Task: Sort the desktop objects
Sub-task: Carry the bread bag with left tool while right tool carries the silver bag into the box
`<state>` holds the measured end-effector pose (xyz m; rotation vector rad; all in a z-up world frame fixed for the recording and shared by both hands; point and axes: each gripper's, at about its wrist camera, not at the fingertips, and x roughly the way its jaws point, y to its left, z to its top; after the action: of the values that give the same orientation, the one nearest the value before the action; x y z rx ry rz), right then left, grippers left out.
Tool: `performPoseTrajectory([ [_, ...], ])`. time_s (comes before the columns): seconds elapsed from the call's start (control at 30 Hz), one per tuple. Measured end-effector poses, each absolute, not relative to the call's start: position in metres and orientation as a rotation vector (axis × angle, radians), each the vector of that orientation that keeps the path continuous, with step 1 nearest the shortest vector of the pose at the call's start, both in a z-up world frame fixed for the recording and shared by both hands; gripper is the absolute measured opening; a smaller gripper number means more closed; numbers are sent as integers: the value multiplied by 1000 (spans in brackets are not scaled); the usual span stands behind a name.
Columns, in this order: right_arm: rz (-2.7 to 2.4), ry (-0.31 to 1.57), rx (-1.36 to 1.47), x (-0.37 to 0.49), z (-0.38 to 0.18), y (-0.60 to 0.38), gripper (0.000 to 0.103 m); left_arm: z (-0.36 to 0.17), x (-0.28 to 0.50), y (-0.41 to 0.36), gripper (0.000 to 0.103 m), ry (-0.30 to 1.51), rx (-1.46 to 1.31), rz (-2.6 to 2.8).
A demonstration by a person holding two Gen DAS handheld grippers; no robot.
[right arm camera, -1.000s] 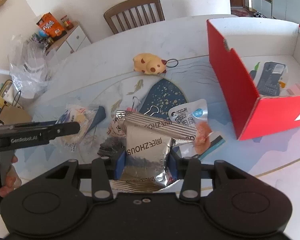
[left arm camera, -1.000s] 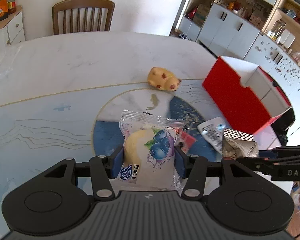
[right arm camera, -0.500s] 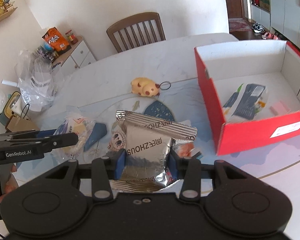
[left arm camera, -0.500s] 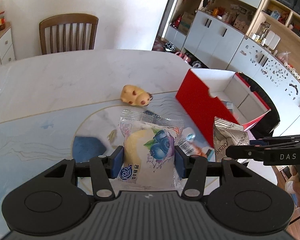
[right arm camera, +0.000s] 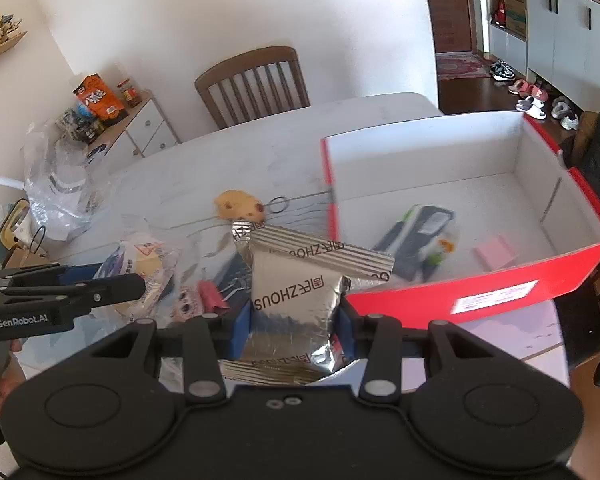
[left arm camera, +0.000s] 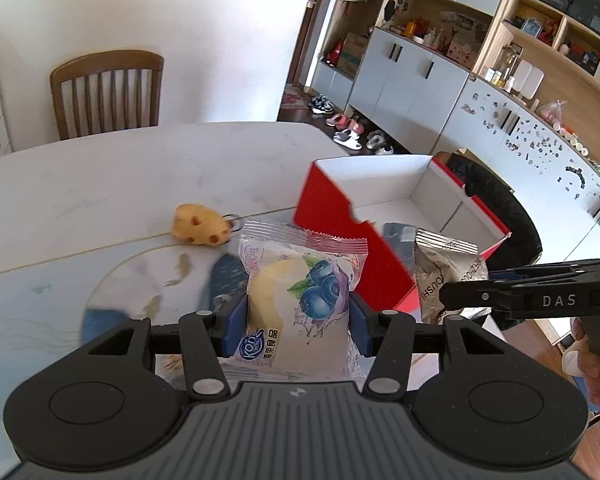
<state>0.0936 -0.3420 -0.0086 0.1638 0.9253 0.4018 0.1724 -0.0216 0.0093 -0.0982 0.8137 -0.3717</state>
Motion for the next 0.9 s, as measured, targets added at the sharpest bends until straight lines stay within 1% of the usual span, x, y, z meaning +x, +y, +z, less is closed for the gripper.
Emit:
performPoseTrajectory([
  [0.53, 382, 888, 135, 138, -8, -437, 43, 12, 210, -144, 51, 795, -42, -429],
  [0.9, 349, 867, 112, 167, -11, -480, 43, 6, 239, -198, 51, 808, 2, -458],
])
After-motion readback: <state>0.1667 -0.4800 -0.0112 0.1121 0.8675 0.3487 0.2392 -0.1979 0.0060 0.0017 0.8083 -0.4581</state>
